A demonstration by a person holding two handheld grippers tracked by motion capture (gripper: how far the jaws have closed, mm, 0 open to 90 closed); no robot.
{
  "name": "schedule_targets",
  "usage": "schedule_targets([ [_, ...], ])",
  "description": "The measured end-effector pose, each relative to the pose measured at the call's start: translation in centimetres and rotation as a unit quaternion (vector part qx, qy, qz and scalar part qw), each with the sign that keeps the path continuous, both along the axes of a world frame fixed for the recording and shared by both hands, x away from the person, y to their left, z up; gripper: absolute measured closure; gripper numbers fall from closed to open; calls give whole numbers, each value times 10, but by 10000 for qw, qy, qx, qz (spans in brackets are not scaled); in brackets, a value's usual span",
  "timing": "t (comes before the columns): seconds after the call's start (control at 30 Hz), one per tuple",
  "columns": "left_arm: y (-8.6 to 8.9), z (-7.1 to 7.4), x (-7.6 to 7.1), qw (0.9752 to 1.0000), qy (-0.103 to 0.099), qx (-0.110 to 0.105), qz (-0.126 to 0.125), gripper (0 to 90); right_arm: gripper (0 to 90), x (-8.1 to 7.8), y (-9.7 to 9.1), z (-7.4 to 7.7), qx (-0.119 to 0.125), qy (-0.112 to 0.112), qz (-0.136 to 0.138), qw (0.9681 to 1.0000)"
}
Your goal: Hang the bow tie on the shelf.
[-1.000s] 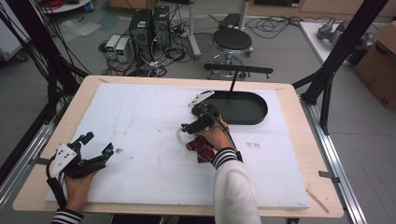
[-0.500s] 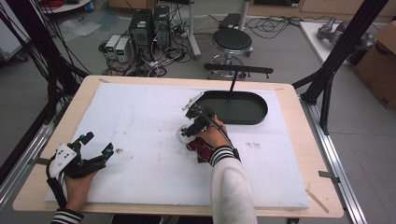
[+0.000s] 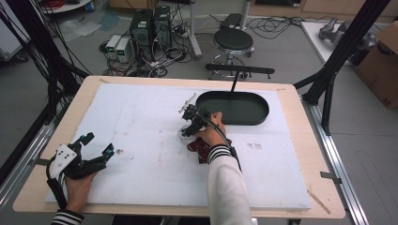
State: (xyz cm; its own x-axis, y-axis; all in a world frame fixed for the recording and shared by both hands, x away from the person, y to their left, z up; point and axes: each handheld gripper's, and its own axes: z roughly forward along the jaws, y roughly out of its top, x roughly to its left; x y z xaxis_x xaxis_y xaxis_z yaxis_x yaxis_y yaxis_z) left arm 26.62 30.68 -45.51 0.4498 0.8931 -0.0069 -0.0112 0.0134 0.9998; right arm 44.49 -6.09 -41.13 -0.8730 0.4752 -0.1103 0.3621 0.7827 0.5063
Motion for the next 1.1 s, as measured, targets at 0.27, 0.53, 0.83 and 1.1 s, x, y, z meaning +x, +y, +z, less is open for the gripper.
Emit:
schedule_targets([
  [0.27, 0, 0, 0, 10000, 3, 1, -1, 143, 573, 1, 0, 0, -222, 3, 32, 9997],
  [0.53, 0, 0, 0, 10000, 2, -1, 1, 144, 643, 1, 2, -3, -449, -4, 99, 9989],
  [0.83, 0, 0, 0, 10000, 2, 8, 2, 144, 760, 1, 5, -5, -546, 40, 157, 9984],
  [1.1, 0, 0, 0, 10000, 0, -4, 2, 144, 849, 2, 4, -5, -467, 172, 149, 9986],
])
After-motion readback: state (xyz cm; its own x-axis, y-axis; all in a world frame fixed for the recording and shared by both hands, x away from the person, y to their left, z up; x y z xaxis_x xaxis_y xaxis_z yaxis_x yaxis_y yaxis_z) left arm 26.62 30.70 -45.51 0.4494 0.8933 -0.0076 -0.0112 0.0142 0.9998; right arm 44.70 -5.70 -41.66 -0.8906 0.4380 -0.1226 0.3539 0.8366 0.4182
